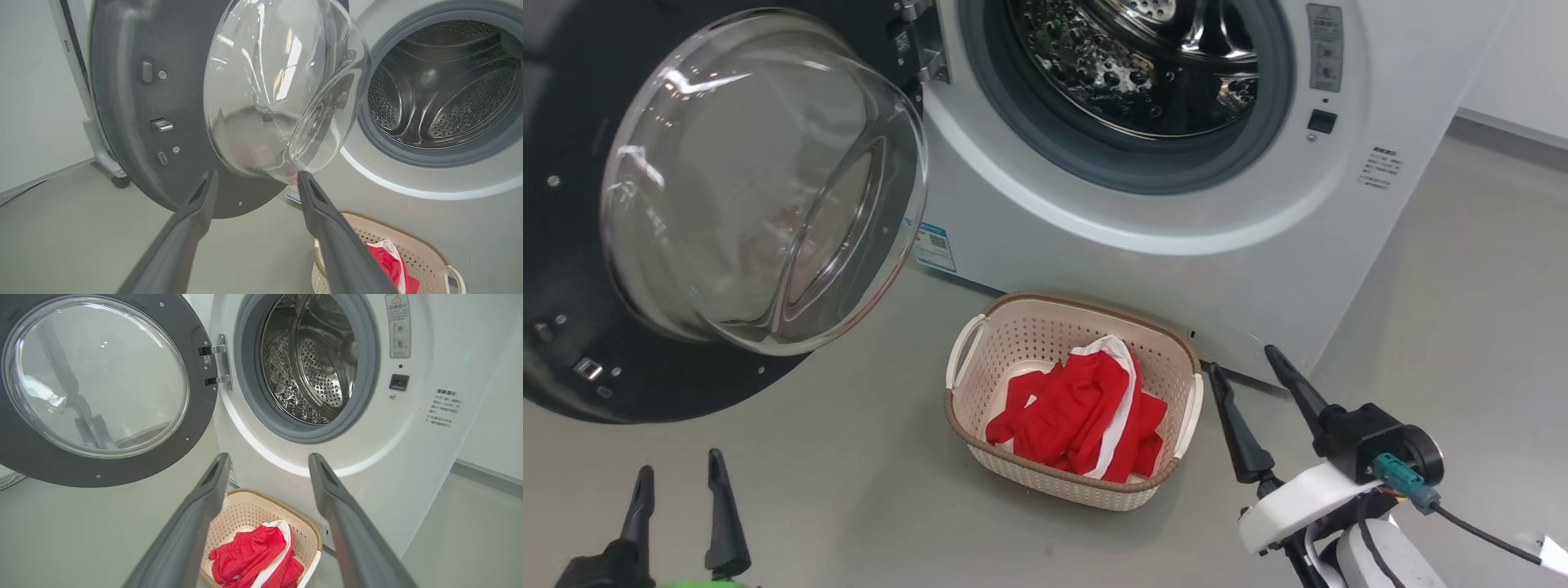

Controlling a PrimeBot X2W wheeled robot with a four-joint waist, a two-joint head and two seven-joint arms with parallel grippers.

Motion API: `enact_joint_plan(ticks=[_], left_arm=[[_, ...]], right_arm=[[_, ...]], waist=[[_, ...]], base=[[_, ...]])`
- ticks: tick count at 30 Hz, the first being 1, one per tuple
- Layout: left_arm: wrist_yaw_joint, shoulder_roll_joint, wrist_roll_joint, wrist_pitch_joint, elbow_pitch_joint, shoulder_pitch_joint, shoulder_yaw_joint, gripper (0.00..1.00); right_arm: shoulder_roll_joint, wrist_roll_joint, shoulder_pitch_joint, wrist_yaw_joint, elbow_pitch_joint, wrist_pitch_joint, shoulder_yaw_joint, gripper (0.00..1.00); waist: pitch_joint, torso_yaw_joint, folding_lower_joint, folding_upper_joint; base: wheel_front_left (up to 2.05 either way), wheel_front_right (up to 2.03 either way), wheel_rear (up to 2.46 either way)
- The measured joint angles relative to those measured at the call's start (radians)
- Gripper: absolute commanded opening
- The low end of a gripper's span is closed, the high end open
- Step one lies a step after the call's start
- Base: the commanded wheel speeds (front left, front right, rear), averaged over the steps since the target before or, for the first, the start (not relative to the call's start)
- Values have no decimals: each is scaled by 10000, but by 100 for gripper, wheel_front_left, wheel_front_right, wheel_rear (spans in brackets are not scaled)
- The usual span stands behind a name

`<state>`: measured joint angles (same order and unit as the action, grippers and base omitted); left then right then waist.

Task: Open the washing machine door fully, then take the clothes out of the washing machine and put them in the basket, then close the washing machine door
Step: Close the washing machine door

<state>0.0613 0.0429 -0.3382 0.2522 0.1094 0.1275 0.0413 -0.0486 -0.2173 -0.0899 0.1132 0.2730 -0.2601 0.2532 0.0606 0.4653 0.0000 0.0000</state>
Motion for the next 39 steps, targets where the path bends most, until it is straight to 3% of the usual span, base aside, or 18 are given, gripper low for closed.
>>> enact_joint_plan(ticks=[10,28,29,30,31,34,39], left_arm=[[278,-4,-571,-2,-349,348,541,100],[424,-8,-918,-2,-617,620,836,100],[424,-8,-1072,-2,-631,620,836,77],[424,-8,-1221,-2,-637,621,832,31],[424,-8,-1400,-2,-642,621,828,0],[424,-8,-2027,0,-688,621,819,0],[280,-10,-4215,0,-732,618,882,0]], right_arm=[[-12,2,-370,84,274,100,993,100],[-81,-56,-914,86,817,128,1484,100],[-81,-86,-914,86,849,128,1486,100],[-82,-121,-915,88,880,127,1486,100],[-82,-125,-917,86,899,127,1488,100],[-86,-174,-942,88,941,127,1490,100],[-115,-215,-1081,88,999,127,1488,100]], waist=[[232,614,0,0],[392,749,0,0],[396,749,0,0],[401,748,0,0],[406,748,0,0],[420,746,0,0],[443,747,0,0]], base=[[0,0,0],[0,0,0],[0,0,0],[0,0,0],[0,0,0],[0,0,0],[0,0,0]])
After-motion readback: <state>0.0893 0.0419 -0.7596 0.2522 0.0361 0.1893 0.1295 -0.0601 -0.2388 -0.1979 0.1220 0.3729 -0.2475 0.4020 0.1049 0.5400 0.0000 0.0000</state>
